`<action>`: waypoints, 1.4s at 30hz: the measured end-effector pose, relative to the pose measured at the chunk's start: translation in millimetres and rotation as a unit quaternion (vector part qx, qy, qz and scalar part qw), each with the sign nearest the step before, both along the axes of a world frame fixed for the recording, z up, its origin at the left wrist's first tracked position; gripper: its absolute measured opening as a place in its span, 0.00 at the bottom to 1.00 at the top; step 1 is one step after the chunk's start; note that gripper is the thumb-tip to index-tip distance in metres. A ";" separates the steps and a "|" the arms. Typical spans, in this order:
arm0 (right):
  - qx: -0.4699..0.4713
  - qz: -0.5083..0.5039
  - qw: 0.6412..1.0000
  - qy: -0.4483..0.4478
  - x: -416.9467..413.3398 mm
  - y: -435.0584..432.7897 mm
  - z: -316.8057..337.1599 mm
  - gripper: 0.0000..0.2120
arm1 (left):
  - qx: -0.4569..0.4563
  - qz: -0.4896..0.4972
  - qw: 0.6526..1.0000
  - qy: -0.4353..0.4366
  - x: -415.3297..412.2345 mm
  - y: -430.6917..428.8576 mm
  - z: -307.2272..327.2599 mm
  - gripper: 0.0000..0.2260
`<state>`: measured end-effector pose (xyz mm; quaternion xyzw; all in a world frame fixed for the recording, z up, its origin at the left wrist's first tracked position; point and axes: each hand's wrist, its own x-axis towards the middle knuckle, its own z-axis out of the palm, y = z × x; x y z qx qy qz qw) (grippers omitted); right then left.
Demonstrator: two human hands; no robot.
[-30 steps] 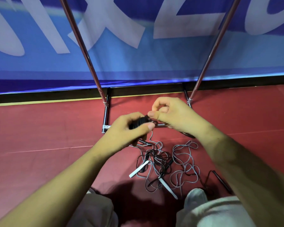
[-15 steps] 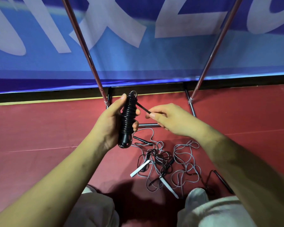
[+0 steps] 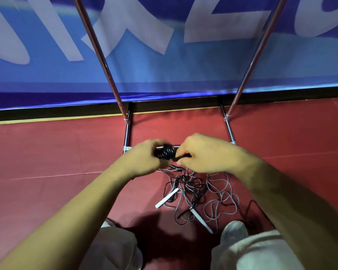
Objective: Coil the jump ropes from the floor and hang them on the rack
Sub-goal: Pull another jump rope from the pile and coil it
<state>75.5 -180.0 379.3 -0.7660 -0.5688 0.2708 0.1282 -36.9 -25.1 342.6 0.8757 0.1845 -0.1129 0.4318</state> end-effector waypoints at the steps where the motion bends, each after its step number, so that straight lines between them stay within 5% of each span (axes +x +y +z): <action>1: -0.002 0.013 1.000 0.008 -1.3 -0.4 0.1 0.09 | 0.035 -0.058 0.997 0.022 -1.7 -0.3 -1.7 0.19; 4: 0.014 -0.008 0.999 0.050 0.1 -0.9 0.6 0.06 | 0.082 -0.132 0.987 0.029 -6.2 -4.3 -1.2 0.17; 9: 0.065 -0.092 0.987 0.115 -1.9 0.6 -1.8 0.02 | 0.038 -0.115 0.992 0.013 -4.5 0.9 11.2 0.15; 13: 0.065 -0.144 0.977 0.146 -3.5 -1.1 -2.6 0.19 | 0.099 -0.168 0.981 0.022 -8.4 -2.0 10.4 0.14; 16: 0.099 -0.163 0.957 0.218 4.3 0.2 -1.7 0.16 | -0.103 -0.138 0.985 -0.024 -10.0 1.2 16.2 0.07; 21: 0.177 -0.199 0.846 0.462 9.1 1.8 6.3 0.08 | -0.345 -0.076 0.930 -0.107 -12.4 -0.7 25.9 0.08; 28: 0.215 -0.279 0.760 0.546 9.9 6.8 2.1 0.12 | -0.515 0.009 0.845 -0.146 -7.3 -9.5 18.5 0.31; 32: 0.228 -0.319 0.758 0.521 13.3 6.2 1.3 0.12 | -0.550 0.048 0.811 -0.196 -2.1 -15.0 15.6 0.32; 42: 0.215 -0.326 0.836 0.386 17.4 3.6 1.1 0.11 | -0.519 0.086 0.825 -0.207 0.7 -15.7 11.9 0.23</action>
